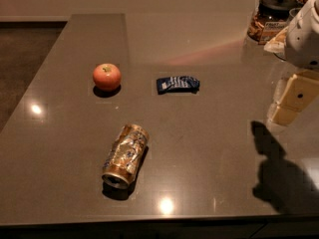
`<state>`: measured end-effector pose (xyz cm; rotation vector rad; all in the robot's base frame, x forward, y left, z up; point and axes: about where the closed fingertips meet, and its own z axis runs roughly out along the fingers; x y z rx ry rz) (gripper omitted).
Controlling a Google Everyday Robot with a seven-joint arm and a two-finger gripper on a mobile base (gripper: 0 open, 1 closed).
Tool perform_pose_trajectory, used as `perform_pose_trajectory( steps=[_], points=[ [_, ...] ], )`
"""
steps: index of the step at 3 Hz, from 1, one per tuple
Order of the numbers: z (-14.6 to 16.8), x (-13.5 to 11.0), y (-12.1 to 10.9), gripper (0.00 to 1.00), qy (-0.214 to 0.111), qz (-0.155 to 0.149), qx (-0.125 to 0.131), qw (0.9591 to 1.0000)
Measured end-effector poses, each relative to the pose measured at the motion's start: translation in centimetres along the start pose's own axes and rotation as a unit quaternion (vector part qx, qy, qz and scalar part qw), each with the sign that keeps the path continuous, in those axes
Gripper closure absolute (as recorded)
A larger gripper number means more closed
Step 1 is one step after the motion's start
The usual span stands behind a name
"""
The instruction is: Pick orange can
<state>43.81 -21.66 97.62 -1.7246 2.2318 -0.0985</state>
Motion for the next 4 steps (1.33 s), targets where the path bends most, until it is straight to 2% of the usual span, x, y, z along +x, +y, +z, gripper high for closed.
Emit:
perform_pose_trajectory(
  steps=[1, 2, 3, 4],
  points=[
    [0.0, 0.0, 0.0, 0.0, 0.0, 0.0, 0.0, 1.0],
    [-0.3, -1.9, -0.3, 0.0, -0.026, -0.02, -0.011, 0.9994],
    [0.1, -5.4, -0.1, 0.0, -0.072, -0.063, -0.027, 0.9951],
    [0.9, -10.0, 0.8, 0.0, -0.123, -0.123, -0.043, 0.9838]
  ],
)
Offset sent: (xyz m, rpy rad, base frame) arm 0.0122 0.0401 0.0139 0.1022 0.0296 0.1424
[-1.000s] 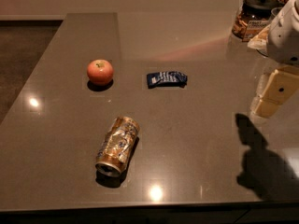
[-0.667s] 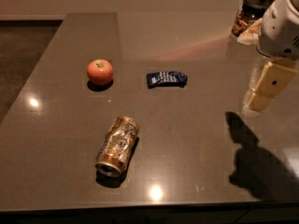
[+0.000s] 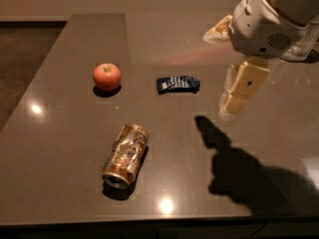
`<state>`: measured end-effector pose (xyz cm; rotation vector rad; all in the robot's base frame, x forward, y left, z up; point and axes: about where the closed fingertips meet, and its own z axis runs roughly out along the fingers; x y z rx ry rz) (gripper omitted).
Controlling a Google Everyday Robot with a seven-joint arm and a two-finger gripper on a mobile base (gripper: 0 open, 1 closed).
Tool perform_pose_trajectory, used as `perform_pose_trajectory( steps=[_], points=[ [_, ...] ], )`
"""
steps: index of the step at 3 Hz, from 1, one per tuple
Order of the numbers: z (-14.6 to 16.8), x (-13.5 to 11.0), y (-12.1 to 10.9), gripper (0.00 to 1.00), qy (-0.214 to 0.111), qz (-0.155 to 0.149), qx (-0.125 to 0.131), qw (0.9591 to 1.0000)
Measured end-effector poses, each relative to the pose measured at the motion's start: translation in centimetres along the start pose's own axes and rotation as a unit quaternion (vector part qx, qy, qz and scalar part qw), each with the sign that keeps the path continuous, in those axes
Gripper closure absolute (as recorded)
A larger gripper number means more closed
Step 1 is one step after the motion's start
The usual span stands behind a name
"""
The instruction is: Pick orange can
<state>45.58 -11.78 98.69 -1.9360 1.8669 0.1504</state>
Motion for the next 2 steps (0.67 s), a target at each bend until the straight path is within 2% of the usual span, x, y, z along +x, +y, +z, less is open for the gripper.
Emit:
perform_pose_trajectory(
  steps=[1, 2],
  points=[
    [2.5, -5.3, 1.2, 0.0, -0.032, -0.091, -0.014, 0.9952],
    [4.9, -9.8, 3.9, 0.0, -0.034, -0.19, -0.017, 0.9811]
  ],
)
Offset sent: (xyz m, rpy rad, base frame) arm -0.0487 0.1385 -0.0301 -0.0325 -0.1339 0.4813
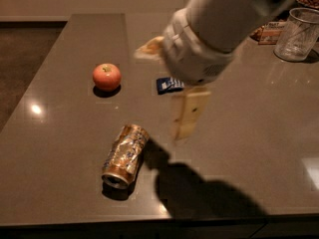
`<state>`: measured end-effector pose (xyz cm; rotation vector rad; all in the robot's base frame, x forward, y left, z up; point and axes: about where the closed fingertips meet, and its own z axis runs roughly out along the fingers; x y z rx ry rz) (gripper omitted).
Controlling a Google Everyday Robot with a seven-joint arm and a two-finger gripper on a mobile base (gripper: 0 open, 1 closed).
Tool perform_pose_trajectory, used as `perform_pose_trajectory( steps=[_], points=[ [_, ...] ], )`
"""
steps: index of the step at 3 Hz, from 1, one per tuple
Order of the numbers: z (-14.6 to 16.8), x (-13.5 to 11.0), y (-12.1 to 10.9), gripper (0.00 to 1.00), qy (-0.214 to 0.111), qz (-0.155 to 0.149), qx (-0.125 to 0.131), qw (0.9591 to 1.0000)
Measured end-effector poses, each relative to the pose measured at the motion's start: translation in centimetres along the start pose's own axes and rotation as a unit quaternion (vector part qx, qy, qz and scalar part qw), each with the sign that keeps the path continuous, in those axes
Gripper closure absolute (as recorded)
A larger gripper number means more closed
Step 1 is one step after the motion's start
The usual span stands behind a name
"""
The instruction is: Pick orange can
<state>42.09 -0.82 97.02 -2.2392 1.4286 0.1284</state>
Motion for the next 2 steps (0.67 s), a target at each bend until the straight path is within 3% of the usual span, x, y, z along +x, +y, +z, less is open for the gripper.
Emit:
perform_pose_trajectory(
  steps=[1, 2],
  points=[
    [2.5, -2.9, 1.1, 0.0, 0.019, -0.086, -0.01, 0.996],
    [5.7, -4.7, 2.0, 0.0, 0.037, -0.173, -0.045, 0.9832]
  ],
)
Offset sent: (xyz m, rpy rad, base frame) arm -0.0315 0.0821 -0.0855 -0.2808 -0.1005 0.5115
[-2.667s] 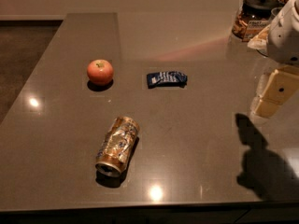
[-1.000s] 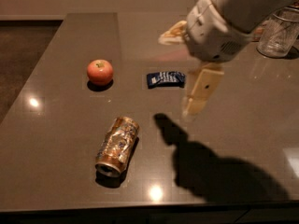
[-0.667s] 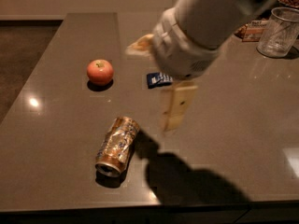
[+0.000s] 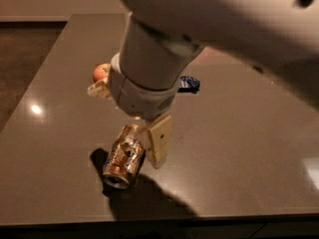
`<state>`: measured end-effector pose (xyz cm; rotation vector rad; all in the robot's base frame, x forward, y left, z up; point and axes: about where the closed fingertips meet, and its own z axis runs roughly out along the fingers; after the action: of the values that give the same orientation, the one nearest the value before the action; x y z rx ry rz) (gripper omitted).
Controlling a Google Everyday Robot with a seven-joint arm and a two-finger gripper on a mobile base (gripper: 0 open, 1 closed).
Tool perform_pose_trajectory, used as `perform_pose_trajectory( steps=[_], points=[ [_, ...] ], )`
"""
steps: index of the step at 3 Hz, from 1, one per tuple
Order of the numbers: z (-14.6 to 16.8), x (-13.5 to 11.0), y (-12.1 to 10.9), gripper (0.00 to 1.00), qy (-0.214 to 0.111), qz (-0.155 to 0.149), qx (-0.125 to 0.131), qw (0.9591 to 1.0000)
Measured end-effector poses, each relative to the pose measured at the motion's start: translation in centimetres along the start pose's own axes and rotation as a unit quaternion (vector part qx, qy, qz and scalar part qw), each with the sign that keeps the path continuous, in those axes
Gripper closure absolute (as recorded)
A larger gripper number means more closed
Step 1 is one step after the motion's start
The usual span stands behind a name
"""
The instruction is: Pick orange can
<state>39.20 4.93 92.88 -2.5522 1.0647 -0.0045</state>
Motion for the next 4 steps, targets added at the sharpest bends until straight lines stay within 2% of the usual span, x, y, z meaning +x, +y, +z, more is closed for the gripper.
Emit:
perform_pose_trajectory(
  steps=[1, 2, 3, 4],
  points=[
    [2.4, -1.3, 0.2, 0.0, 0.008, -0.065, -0.034, 0.9973],
    [4.6, -2.1, 0.6, 0.0, 0.016, -0.118, -0.067, 0.9906],
    [6.4, -1.7, 1.5, 0.0, 0.026, -0.15, -0.099, 0.9833],
    [7.7, -1.0, 2.8, 0.0, 0.029, -0.168, -0.129, 0.9769]
  ],
)
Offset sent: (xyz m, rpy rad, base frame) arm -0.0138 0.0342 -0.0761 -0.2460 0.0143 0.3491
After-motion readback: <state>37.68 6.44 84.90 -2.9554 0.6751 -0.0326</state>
